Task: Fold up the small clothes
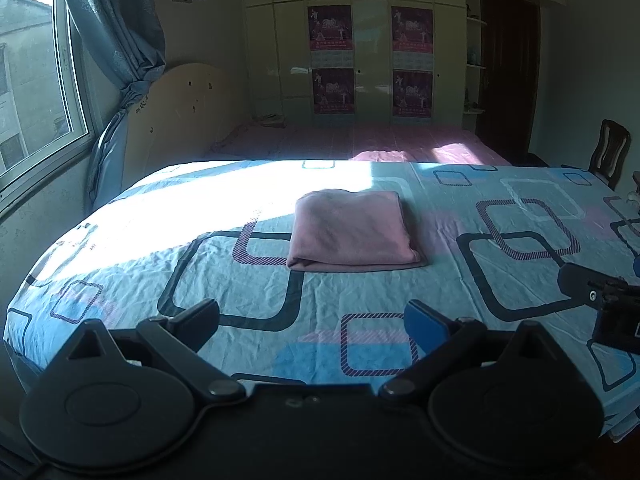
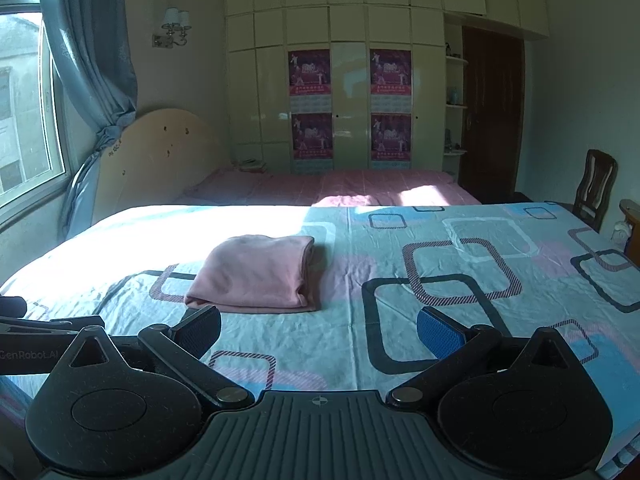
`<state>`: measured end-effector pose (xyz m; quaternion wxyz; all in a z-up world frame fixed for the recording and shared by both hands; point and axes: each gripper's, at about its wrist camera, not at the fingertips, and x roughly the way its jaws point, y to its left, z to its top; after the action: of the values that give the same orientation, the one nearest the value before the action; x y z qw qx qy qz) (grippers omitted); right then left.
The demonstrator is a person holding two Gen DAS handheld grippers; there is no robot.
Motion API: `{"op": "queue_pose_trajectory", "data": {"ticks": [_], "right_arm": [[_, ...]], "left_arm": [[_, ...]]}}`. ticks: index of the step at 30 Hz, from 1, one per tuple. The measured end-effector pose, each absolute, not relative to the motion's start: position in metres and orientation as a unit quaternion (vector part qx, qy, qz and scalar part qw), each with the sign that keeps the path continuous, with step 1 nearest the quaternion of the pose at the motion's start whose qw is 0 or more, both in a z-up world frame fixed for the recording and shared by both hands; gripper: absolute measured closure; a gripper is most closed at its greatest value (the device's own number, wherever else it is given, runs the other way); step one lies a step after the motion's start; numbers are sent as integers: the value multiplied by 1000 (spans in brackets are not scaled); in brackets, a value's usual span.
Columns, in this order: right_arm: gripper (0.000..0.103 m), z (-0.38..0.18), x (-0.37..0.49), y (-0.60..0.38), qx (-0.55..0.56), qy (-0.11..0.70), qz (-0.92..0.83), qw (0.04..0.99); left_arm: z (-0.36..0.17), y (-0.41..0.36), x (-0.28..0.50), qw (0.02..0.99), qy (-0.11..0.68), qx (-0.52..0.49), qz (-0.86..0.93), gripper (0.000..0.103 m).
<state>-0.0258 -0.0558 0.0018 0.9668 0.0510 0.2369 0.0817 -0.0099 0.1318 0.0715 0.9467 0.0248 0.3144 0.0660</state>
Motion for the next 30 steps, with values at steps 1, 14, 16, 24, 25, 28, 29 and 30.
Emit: {"op": "queue_pose_trajectory", "data": {"ticks": [1,14,16,24,25,28,29,30], "right_arm": [[0,2,-26,-56,51,237,82,967],[0,2,-26,-54,50,236,82,967],[0,1,-25,-55,51,237,82,967],[0,-2,-22,-59,52,239,82,966],[0,-3,-21,-60,52,240,82,966],[0,-4,-19,-62,53,241,78,966],[0,-5,-18,-63,55,242,77,966],[0,-6,-16,-65,56,244,76,965]], "left_arm": [[72,131,-11,947,313,26,66,4],[73,131,-12,947,312,26,64,4],[73,130,-10,947,314,26,63,4],[67,131,-3,944,325,22,54,4],[66,131,-2,943,327,21,52,4],[63,130,2,944,328,20,45,5],[62,130,2,944,326,21,43,8],[61,130,3,946,322,19,38,9]]}}
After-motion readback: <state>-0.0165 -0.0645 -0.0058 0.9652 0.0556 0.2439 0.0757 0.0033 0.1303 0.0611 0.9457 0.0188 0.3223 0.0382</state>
